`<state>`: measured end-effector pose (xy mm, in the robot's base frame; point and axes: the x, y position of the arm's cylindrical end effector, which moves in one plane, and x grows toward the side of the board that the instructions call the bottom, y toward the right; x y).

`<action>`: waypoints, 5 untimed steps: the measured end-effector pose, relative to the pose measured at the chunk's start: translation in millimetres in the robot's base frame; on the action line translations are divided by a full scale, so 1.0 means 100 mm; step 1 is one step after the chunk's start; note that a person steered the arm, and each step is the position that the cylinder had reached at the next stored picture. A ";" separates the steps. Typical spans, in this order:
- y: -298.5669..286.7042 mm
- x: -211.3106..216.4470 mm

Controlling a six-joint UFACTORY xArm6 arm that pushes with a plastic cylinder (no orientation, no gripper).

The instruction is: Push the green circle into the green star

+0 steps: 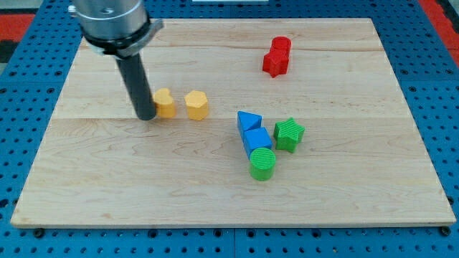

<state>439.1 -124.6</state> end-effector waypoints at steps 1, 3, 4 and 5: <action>0.16 0.00; 0.36 0.63; 0.90 1.06; 1.53 1.26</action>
<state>565.4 28.5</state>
